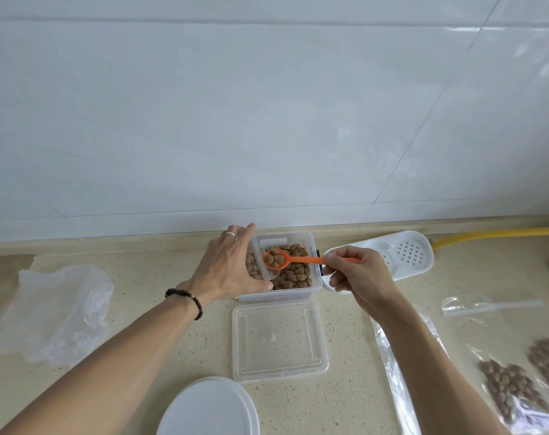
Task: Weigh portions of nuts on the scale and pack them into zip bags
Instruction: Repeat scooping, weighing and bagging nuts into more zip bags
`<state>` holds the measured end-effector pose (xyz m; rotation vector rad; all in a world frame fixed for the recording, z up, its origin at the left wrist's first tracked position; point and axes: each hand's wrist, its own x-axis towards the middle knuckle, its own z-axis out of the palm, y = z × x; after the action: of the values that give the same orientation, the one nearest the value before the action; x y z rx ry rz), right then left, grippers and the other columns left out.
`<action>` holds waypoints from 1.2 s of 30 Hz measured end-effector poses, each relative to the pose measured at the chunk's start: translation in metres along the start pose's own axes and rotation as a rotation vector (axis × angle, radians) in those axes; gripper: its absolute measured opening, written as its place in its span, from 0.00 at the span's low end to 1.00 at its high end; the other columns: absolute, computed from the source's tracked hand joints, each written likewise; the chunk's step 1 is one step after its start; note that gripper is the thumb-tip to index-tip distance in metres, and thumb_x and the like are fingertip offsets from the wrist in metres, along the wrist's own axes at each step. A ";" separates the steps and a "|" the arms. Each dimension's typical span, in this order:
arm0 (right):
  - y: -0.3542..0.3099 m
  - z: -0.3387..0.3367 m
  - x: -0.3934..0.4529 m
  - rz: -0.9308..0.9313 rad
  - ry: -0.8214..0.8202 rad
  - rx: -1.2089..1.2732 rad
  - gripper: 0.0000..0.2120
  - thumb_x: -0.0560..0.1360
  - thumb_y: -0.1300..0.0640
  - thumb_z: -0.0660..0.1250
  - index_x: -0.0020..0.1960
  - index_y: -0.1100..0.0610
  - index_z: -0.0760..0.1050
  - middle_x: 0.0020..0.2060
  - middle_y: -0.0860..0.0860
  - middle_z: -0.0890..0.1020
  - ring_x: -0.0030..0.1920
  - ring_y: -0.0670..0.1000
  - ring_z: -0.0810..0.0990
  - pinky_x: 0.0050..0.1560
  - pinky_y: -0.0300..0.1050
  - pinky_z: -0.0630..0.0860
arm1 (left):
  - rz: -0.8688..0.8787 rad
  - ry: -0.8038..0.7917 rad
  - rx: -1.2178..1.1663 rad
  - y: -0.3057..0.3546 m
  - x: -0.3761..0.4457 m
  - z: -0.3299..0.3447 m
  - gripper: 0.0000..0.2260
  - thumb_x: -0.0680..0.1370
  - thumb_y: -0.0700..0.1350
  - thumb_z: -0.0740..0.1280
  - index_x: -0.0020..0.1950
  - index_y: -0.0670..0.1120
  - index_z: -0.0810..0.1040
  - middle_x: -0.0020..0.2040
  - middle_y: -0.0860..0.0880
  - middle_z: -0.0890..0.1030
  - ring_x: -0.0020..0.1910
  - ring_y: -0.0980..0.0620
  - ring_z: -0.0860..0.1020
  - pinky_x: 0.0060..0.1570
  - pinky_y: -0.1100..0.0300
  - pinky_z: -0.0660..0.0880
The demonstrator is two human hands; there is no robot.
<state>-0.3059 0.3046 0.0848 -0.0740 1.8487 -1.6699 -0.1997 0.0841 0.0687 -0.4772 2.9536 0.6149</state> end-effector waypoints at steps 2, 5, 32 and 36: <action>-0.002 0.001 0.003 -0.004 -0.019 -0.019 0.05 0.76 0.65 0.69 0.45 0.67 0.80 0.33 0.59 0.82 0.26 0.49 0.77 0.28 0.39 0.74 | 0.023 -0.003 -0.008 0.001 0.002 0.000 0.53 0.63 0.65 0.75 0.79 0.47 0.51 0.69 0.46 0.63 0.67 0.46 0.65 0.65 0.54 0.64; -0.002 0.006 0.005 0.002 -0.059 -0.059 0.05 0.76 0.65 0.69 0.45 0.68 0.80 0.34 0.60 0.82 0.26 0.49 0.77 0.29 0.40 0.75 | 0.055 -0.017 -0.012 0.002 0.005 0.003 0.54 0.63 0.66 0.75 0.79 0.48 0.51 0.69 0.46 0.64 0.66 0.47 0.66 0.65 0.54 0.65; -0.054 0.048 -0.008 -0.340 -0.048 -0.528 0.05 0.76 0.63 0.68 0.42 0.60 0.81 0.32 0.59 0.83 0.29 0.53 0.81 0.33 0.48 0.81 | -0.074 0.256 -0.295 -0.019 -0.007 0.004 0.51 0.61 0.62 0.79 0.76 0.45 0.58 0.69 0.47 0.65 0.67 0.48 0.67 0.66 0.49 0.68; -0.046 0.042 -0.010 -0.258 0.060 -0.313 0.05 0.76 0.64 0.68 0.44 0.64 0.81 0.33 0.60 0.82 0.28 0.50 0.79 0.30 0.40 0.76 | -0.055 0.256 -0.264 -0.027 -0.010 0.003 0.49 0.61 0.61 0.78 0.74 0.46 0.59 0.67 0.47 0.66 0.65 0.49 0.68 0.65 0.51 0.67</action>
<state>-0.2950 0.2634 0.1309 -0.4132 2.2098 -1.5446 -0.1811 0.0651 0.0575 -0.7066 3.0937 1.0148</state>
